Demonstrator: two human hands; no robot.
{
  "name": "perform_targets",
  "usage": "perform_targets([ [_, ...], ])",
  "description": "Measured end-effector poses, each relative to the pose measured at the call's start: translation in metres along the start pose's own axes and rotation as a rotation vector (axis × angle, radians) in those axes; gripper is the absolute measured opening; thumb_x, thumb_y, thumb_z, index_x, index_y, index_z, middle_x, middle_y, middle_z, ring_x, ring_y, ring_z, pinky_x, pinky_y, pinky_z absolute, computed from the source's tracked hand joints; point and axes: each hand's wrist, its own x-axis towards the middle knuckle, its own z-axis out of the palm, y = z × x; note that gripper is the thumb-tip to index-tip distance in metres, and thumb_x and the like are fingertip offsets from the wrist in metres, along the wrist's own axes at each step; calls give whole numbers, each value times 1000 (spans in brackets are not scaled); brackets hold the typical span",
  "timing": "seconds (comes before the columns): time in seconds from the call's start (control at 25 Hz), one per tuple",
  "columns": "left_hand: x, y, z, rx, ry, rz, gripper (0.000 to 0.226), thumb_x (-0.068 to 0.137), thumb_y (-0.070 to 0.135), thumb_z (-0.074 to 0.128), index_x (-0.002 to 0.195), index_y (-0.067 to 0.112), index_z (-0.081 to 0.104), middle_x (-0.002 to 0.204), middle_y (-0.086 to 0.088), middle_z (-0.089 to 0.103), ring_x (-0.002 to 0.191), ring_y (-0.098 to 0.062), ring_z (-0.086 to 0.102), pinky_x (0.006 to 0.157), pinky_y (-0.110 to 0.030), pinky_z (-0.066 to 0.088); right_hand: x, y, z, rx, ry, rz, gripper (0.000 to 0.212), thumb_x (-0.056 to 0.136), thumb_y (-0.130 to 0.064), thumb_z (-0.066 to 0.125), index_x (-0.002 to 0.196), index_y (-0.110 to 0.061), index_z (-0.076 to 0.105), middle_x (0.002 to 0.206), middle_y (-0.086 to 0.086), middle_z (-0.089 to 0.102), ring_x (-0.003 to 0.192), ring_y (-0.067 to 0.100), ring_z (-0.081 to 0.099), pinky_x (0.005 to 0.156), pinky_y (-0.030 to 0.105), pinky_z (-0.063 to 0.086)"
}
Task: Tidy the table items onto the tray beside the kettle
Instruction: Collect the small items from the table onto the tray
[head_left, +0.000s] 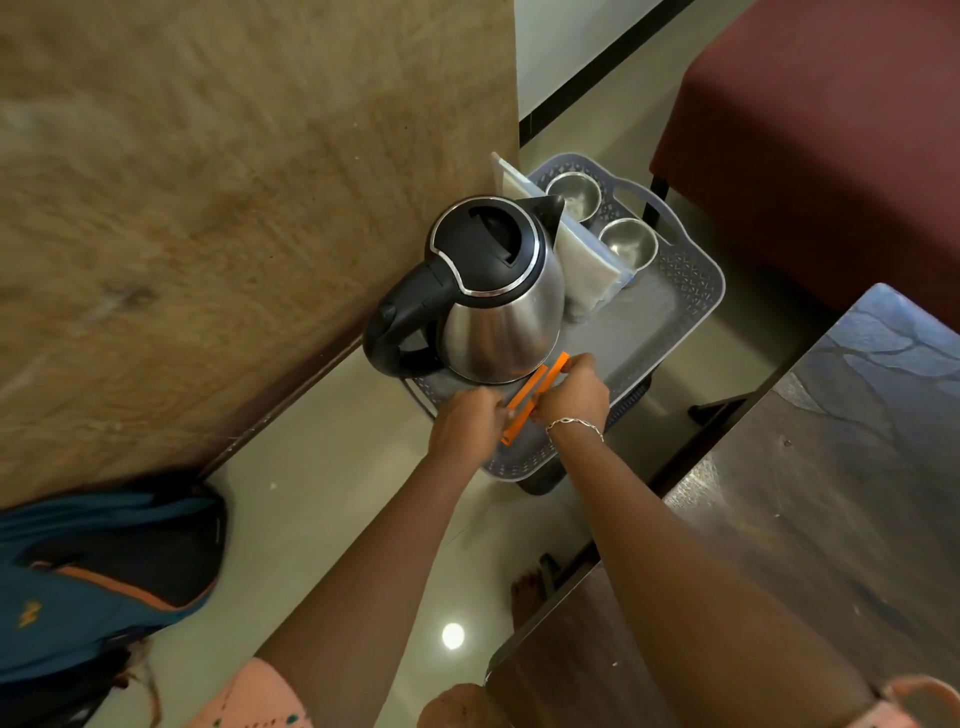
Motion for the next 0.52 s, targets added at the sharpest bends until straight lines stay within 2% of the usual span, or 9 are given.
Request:
perform_targets([
  [0.08,2,4,6,18,13,-4,25,89,27,52,87,5,64,91,-24,67,89,-42,59,64,-35,39,0,-1,9,-57,18,-37,24,85,-6,47,107,-7,38,99,26,60,92,41,58,69,37,41],
  [0.16,1,4,10,62,65,-19,21,88,22,50,91,8,65,92,-21,68,90,-41,60,63,-34,37,4,-3,15,-65,21,-44,25,89,-11,41,114,-9,34,99,26,60,92,41,58,70,37,38],
  [0.32,0,3,13,87,95,-28,19,88,14,47,83,11,65,86,-15,68,85,-36,61,59,-30,31,18,-1,21,-83,-37,61,17,92,-12,37,108,-5,40,104,25,59,96,39,57,69,37,36],
  [0.4,2,2,15,129,99,-21,18,90,17,48,90,12,65,91,-14,69,87,-34,62,61,-31,36,24,-2,19,-163,-69,88,20,92,-9,38,109,-2,45,111,25,58,102,40,56,73,38,39],
  [0.52,2,1,22,283,85,12,17,87,18,59,102,10,61,109,-11,63,98,-31,62,74,-37,47,35,-5,6,-374,-89,-37,23,89,-2,43,106,2,56,113,24,60,105,40,56,83,41,45],
])
